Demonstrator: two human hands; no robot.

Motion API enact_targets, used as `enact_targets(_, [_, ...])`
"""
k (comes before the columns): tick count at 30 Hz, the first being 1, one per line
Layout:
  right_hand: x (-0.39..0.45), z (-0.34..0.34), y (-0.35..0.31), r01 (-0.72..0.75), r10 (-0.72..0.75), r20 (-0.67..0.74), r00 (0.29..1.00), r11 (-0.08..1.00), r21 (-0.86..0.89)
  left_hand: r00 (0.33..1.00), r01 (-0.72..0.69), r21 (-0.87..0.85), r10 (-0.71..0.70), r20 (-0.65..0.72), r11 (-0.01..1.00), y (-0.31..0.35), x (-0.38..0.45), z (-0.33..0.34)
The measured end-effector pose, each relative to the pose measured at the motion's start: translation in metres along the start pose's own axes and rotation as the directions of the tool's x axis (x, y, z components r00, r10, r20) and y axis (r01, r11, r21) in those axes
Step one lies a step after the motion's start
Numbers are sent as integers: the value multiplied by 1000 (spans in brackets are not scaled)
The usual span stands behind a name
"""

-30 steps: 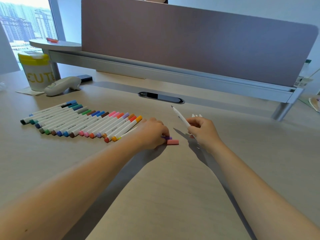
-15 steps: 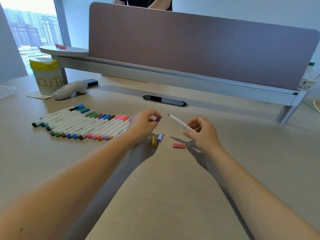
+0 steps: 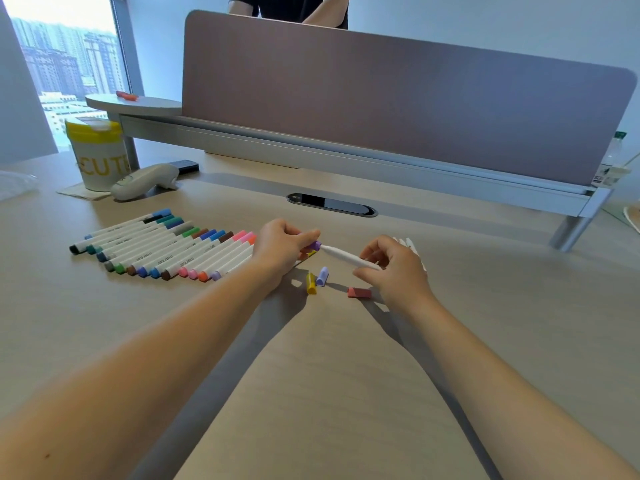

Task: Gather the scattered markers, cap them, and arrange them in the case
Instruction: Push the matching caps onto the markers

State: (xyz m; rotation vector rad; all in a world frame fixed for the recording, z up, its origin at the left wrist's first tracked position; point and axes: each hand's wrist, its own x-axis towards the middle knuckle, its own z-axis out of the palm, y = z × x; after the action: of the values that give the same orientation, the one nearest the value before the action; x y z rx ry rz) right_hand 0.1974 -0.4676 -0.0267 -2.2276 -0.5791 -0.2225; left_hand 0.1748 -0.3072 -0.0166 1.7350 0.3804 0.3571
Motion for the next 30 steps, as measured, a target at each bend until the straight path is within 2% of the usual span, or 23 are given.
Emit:
enact_targets(3, [0,5,-6,18,-18,-2,1000,1000,8,1000,-9,-9,9,-7,1000,0,-2,4])
enact_targets(7, [-1,14,-11,-30,31,-4,1000,989,147,998,-50,24,51,-33,998,1,-2,6])
enact_targets(9, [-1,17,-13,-37,41,-22,999,986,160,997,-58,42,60,-43,997,2,-2,7])
enact_targets(15, [3,18,-17,-16,22,-43,999,992,126,999,-24,58,26,-38,998,5,-2,11])
enact_targets(22, [2,15,-17,-38,24,61,998,969,243,998,65,-15,-65,-2,998,7,2,7])
enact_targets(24, [3,13,-11,-53,48,26,998,965,257,998,64,-12,-64,2,998,5,4,4])
enact_targets(26, [8,10,1,-88,94,-29,995,982,169,1000,23,60,-23,9,998,1,7,3])
enact_targets(30, [21,2,29,-160,149,-67,987,961,-224,995,-93,289,78,62,953,-6,14,2])
